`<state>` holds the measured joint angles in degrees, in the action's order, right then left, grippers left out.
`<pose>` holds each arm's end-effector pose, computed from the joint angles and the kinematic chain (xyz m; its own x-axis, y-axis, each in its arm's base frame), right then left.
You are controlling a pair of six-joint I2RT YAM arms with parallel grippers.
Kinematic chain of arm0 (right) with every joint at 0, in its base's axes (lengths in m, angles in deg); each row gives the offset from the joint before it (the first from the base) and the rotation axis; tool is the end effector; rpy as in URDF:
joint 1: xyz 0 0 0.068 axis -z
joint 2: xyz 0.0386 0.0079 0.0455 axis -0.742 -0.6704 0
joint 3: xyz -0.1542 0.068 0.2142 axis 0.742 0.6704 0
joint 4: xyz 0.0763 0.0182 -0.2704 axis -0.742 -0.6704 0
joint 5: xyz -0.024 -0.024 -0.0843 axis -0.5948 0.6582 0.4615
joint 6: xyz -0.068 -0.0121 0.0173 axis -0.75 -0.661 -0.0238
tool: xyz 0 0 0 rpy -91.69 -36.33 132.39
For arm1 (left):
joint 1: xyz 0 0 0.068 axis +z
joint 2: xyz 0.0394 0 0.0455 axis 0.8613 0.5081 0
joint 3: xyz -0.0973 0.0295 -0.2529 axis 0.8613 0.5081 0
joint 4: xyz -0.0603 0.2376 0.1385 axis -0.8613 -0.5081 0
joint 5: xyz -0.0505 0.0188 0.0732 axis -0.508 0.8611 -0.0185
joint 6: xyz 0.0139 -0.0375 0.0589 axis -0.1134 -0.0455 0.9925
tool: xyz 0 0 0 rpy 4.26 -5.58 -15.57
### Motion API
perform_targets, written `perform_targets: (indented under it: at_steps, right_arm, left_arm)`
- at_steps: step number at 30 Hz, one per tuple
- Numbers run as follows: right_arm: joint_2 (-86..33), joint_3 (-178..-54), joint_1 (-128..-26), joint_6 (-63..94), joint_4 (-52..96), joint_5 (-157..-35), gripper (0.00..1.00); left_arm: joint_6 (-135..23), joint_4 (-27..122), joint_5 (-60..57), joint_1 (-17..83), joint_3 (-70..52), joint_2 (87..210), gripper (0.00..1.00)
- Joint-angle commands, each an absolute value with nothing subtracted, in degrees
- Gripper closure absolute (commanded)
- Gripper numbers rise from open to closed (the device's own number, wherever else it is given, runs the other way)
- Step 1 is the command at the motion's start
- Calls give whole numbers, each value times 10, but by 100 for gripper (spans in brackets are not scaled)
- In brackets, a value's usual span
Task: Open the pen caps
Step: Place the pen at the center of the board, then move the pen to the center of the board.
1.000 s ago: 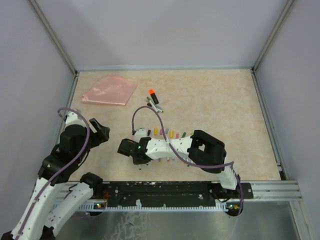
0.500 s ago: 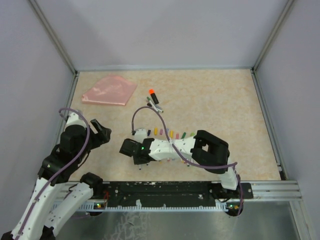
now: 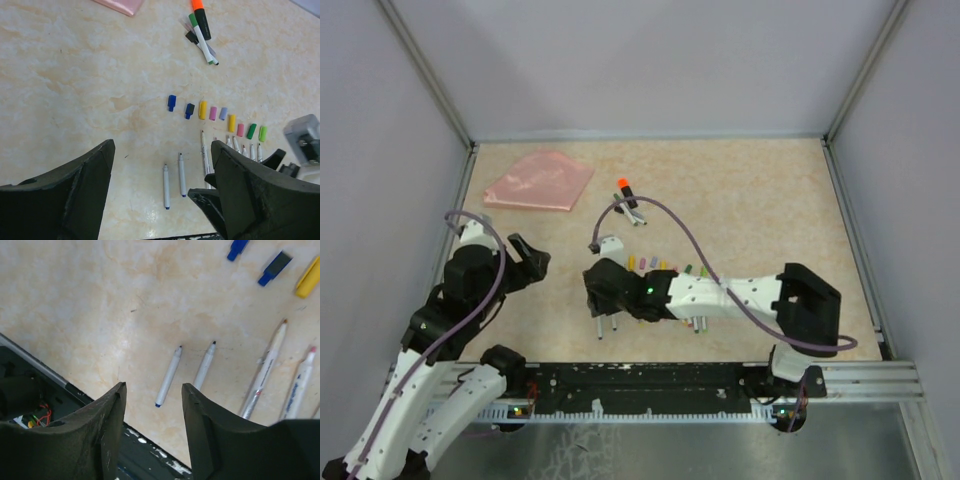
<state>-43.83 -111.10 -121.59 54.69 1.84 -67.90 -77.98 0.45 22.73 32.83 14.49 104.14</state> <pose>0.1340 0.3847 0.2085 -0.7439 -0.1506 -0.6511 -0.4298 0.8539 0.2936 0.1353 -0.0501 0.3286 -0.4580 -0.3714 -0.8076 -0.0493 0.9177 -0.3941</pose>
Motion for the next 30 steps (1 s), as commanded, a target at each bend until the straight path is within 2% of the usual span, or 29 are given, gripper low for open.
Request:
perform_targets:
  at_steps: [1,7,12,18,28,30]
  right_arm:
    - [-322,-1033,-1160,440,177,-730,51]
    - [-242,-937,-1057,373,310,-798,46]
    - [-250,-941,-999,291,318,-816,29]
    - [-311,-975,-852,343,327,-1010,28]
    - [-496,-1153,-779,309,256,-1090,28]
    - [-538,-1201,-777,309,236,-1093,31]
  left_arm:
    - [-763,53,211,329,155,1050,16]
    - [-748,104,179,329,164,1065,14]
    - [-746,144,162,329,170,1092,14]
    - [-746,173,156,329,166,1138,12]
    - [-724,220,144,330,133,1238,11]
    - [-717,225,142,330,124,1261,11]
